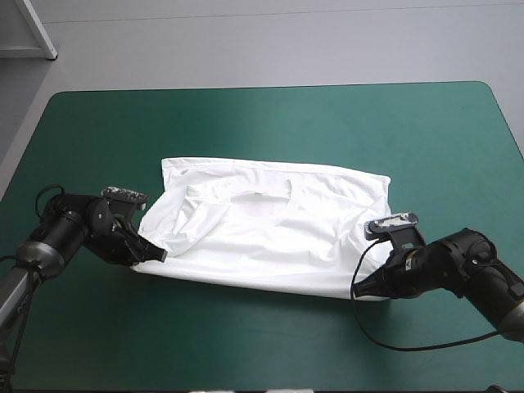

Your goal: Fold the cloth

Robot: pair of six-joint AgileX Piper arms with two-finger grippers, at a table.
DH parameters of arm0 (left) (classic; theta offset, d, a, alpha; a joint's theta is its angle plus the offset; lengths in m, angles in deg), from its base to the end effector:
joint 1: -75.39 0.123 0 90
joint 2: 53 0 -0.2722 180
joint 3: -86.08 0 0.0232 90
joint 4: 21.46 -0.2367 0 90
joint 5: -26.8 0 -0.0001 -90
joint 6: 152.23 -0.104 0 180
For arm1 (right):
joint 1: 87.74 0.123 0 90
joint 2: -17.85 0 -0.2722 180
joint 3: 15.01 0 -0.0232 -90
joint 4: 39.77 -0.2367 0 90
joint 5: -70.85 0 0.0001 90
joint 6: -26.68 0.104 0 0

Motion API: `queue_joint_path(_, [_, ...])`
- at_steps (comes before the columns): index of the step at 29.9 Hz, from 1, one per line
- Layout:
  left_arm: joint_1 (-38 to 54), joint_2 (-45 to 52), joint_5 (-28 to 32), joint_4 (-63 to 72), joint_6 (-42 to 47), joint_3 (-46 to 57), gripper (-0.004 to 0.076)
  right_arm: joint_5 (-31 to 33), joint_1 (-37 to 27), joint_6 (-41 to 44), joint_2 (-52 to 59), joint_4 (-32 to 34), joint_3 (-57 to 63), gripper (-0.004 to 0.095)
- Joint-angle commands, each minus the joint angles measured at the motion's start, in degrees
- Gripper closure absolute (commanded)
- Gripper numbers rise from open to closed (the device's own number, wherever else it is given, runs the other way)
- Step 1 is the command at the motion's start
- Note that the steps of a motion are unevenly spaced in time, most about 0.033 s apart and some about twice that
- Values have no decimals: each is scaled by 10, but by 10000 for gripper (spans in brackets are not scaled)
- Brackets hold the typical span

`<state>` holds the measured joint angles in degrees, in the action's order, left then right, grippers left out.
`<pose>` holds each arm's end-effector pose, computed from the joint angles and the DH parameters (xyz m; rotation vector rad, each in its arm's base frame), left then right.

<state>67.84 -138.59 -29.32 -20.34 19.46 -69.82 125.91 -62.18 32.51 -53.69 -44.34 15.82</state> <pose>0.2329 -0.0326 0.2357 0.3865 2.8678 -0.0231 0.1684 0.0881 0.2573 -0.4302 2.7382 0.2490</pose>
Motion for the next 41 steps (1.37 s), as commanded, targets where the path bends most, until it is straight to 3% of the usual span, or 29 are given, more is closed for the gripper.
queue_joint_path(1, [1,4,17,-4,-1,-71,705,-40,0,0,2,35,-52,925])
queue_joint_path(5, [1,-27,17,-7,-3,-159,705,-71,-2,9,-30,88,-107,925])
queue_joint_path(15, [1,-195,-23,-7,-30,-402,705,-80,-10,67,-183,255,-286,926])
queue_joint_path(24, [2,-329,-23,-16,-30,-535,705,-89,-84,51,-323,247,-418,926])
queue_joint_path(32, [2,-389,26,-15,-30,-550,705,-116,-99,-3,-395,169,-446,921])
queue_joint_path(35, [2,-397,52,-15,-30,-550,705,-143,-99,-3,-407,138,-446,864])
queue_joint_path(38, [2,-400,68,-11,-29,-550,696,-157,-99,-5,-415,124,-446,733])
queue_joint_path(41, [2,-400,83,-11,-28,-550,594,-163,-99,-4,-415,120,-446,497])
